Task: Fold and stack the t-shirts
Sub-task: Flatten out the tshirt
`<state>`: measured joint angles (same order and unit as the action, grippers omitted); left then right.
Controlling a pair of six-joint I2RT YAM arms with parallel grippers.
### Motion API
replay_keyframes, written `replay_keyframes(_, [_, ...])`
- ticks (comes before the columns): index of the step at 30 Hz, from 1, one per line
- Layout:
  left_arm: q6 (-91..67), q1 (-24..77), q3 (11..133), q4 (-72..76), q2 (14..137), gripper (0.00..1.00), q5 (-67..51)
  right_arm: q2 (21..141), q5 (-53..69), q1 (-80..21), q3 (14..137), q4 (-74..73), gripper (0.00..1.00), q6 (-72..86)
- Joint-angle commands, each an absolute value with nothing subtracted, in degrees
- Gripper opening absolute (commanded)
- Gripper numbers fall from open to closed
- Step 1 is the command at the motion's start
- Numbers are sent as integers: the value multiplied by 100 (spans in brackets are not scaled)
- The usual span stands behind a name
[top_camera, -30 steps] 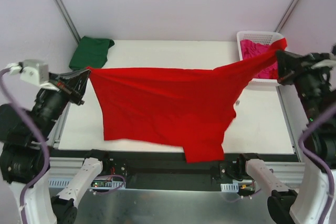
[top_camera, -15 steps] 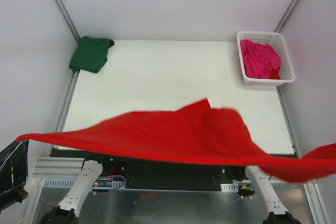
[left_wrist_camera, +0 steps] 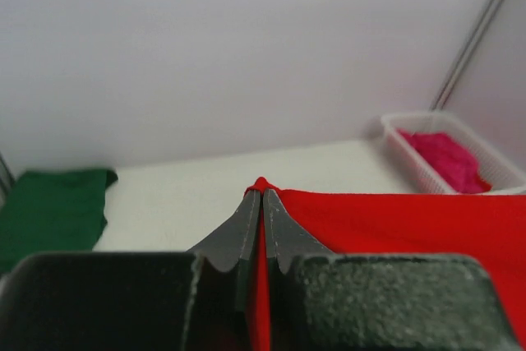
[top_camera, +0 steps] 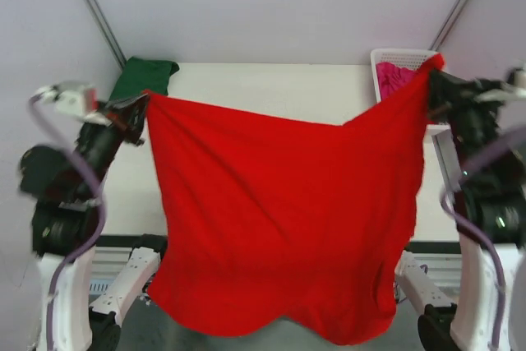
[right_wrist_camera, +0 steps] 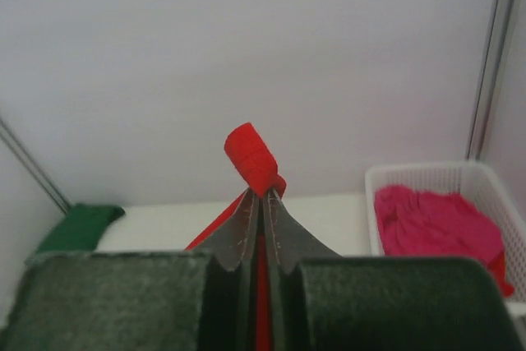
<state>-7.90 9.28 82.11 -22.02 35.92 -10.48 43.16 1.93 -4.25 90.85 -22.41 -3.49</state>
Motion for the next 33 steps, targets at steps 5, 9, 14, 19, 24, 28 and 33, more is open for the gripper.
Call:
replay_keyframes(5, [-588, 870, 6453, -46, 5325, 0, -361, 6151, -272, -404, 7586, -757, 2, -290])
replay_keyframes(9, [-747, 870, 6188, 403, 6194, 0, -27, 6652, -413, -483, 7190, -379, 2, -290])
replay_keyframes(14, [-721, 870, 5968, 1018, 7143, 0, 333, 7188, -501, -536, 7084, -202, 2, -308])
replay_keyframes(19, [-572, 870, 6143, 1274, 7865, 0, 483, 7558, -448, -641, 7136, -123, 2, -334])
replay_keyframes(24, [-440, 870, 6196, 1406, 8384, 0, 685, 7909, -466, -729, 7128, -62, 2, -369])
replay_keyframes(28, [-317, 870, 6310, 1476, 8700, 0, 861, 8165, -510, -773, 7189, -26, 2, -439])
replay_keyframes(33, [-237, 870, 6460, 1538, 8999, 0, 931, 8463, -676, -809, 7365, -26, 2, -518])
